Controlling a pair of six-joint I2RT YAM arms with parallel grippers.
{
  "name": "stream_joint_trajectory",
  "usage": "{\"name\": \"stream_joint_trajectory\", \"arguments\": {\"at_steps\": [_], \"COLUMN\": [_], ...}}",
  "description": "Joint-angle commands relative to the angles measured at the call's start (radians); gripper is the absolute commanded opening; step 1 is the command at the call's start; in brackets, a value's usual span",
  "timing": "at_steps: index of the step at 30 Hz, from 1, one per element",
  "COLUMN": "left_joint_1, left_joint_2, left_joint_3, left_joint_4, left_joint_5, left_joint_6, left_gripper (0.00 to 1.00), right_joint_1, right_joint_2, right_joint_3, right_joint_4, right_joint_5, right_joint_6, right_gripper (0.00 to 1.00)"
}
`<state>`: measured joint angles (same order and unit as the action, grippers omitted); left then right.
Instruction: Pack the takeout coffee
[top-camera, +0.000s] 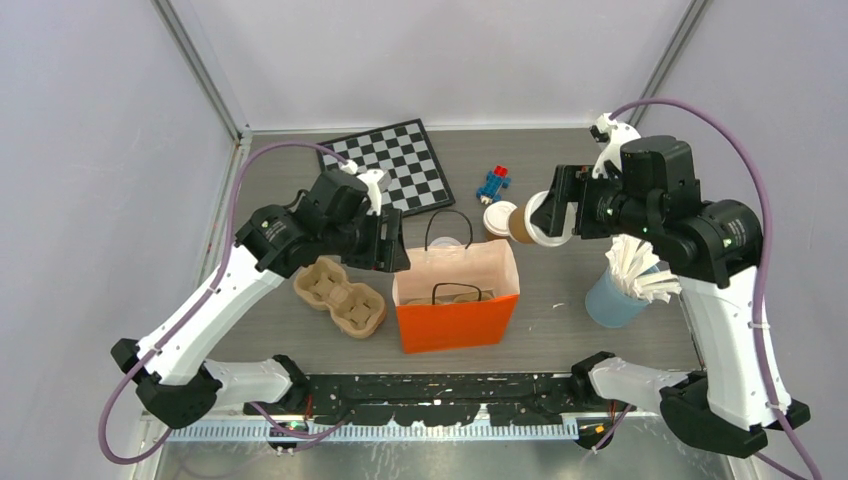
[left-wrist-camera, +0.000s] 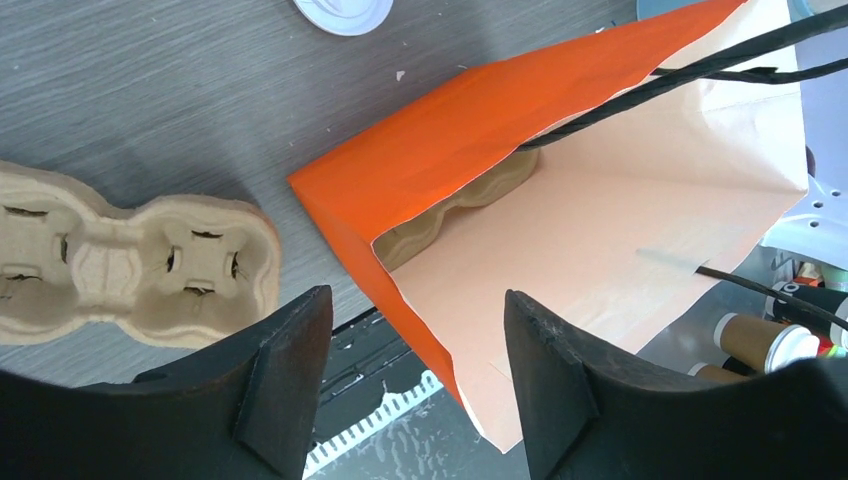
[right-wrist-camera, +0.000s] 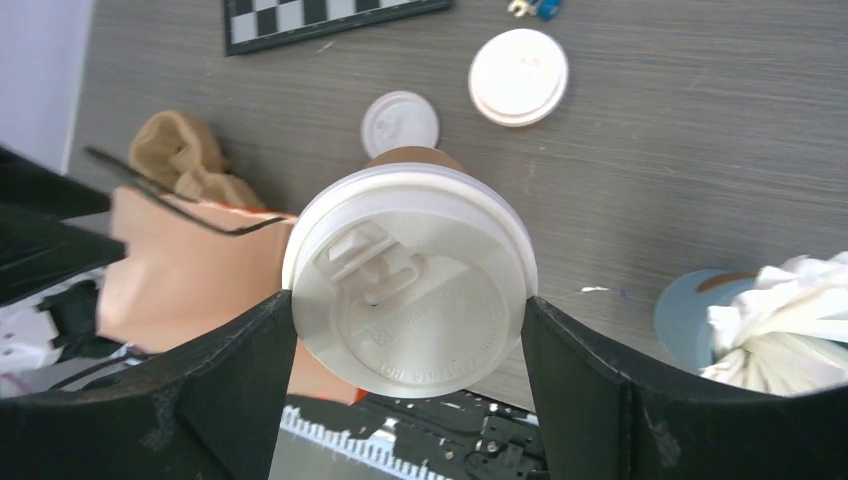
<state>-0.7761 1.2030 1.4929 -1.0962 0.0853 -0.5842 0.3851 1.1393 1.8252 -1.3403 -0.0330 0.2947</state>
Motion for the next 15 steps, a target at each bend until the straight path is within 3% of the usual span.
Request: {"name": "stream_joint_trajectory", "arguments": {"at_steps": [1,7,15], "left_joint_1": [0.001,0.001,0.001], "left_joint_2": [-0.002,0.024,0.029], "left_joint_3": [-0.016,-0.028,-0.042], "left_joint_4": [0.057,0.076,0.135], "left_joint_5": [0.029,0.033,0.027], "left_joint_6": [-0.01,0.005,0.037], "left_gripper": [0.64,0.58,0.34], "right_joint_1": [0.06,0.062,0.064], "right_joint_2": [-0.026,-0.065,-0.09], "right_joint_3": [0.08,0.08,0.023], "right_joint_4": [-0.048,-0.054,0.0], "right_joint_5": [-0.021,-0.108,-0.297], "right_joint_6": [0.096,0.092,0.061], "right_gripper": [0.74,0.73,0.73]}}
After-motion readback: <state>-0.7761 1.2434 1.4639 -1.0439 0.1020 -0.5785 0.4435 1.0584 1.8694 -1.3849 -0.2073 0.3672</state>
